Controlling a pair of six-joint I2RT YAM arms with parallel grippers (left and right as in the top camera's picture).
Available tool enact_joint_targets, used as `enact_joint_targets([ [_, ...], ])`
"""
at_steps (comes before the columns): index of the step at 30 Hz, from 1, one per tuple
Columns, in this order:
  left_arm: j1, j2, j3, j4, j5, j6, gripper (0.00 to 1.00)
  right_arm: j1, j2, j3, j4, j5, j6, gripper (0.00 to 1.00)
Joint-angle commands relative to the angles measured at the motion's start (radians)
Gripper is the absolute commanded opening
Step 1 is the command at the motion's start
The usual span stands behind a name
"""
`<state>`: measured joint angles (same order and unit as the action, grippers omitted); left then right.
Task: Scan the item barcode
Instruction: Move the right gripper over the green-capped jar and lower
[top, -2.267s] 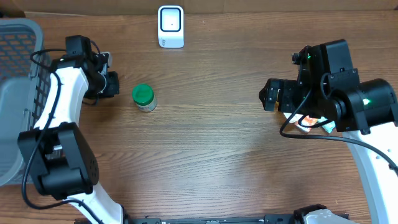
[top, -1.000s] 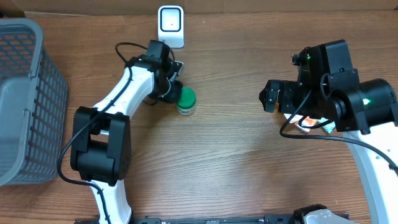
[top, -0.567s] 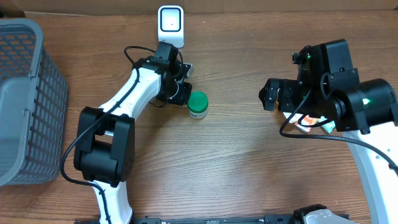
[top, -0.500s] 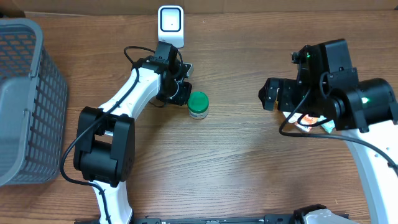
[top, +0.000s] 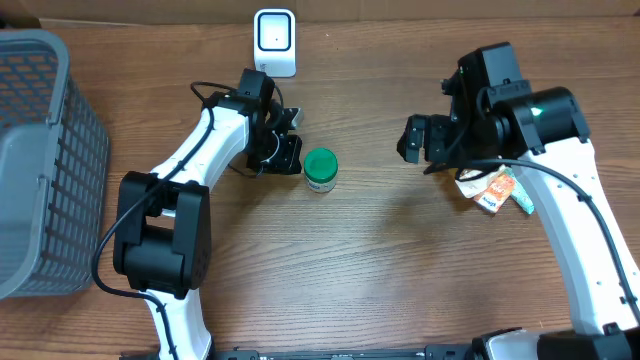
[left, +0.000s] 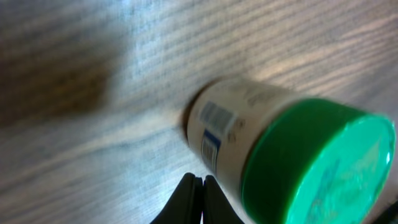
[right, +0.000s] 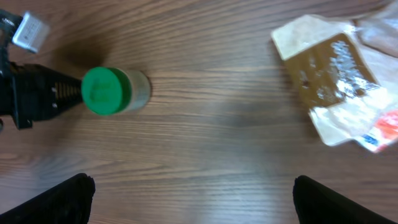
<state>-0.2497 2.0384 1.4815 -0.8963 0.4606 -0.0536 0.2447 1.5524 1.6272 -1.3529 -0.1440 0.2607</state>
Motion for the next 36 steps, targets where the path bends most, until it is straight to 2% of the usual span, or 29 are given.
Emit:
enact_joint_targets([
  [1, 0.003, 0.001, 0.016, -0.021, 0.074, -0.006, 0.04, 0.013, 0.028, 0.015, 0.037, -0.061, -0.006, 1.00],
  [5, 0.023, -0.026, 0.023, -0.023, 0.084, 0.029, 0.04, 0.044, 0.060, 0.013, 0.087, -0.060, -0.002, 1.00],
  [9, 0.098, -0.078, 0.072, -0.047, 0.033, 0.032, 0.04, 0.103, 0.113, 0.010, 0.158, -0.060, -0.031, 0.98],
  [12, 0.179, -0.114, 0.143, -0.103, -0.071, 0.034, 0.04, 0.151, 0.166, 0.010, 0.193, -0.031, -0.060, 0.97],
  [17, 0.289, -0.149, 0.247, -0.167, -0.283, 0.124, 0.04, 0.182, 0.227, 0.010, 0.207, 0.035, -0.060, 0.97],
  [24, 0.381, -0.150, 0.268, -0.156, -0.389, 0.163, 0.08, 0.182, 0.239, 0.010, 0.238, 0.031, -0.060, 0.96],
  [26, 0.395, -0.150, 0.268, -0.148, -0.393, 0.163, 0.22, 0.182, 0.240, 0.010, 0.246, 0.030, -0.060, 0.97],
  [28, 0.405, -0.150, 0.268, -0.146, -0.393, 0.163, 0.45, 0.182, 0.240, 0.010, 0.256, 0.022, -0.060, 0.96],
  [29, 0.409, -0.150, 0.268, -0.145, -0.394, 0.163, 0.76, 0.182, 0.240, 0.010, 0.264, 0.011, -0.060, 0.96],
  [30, 0.412, -0.150, 0.268, -0.146, -0.394, 0.163, 1.00, 0.182, 0.240, 0.010, 0.270, 0.004, -0.059, 0.96],
  [36, 0.415, -0.150, 0.268, -0.146, -0.393, 0.163, 1.00, 0.207, 0.242, 0.010, 0.340, 0.001, -0.051, 0.94],
])
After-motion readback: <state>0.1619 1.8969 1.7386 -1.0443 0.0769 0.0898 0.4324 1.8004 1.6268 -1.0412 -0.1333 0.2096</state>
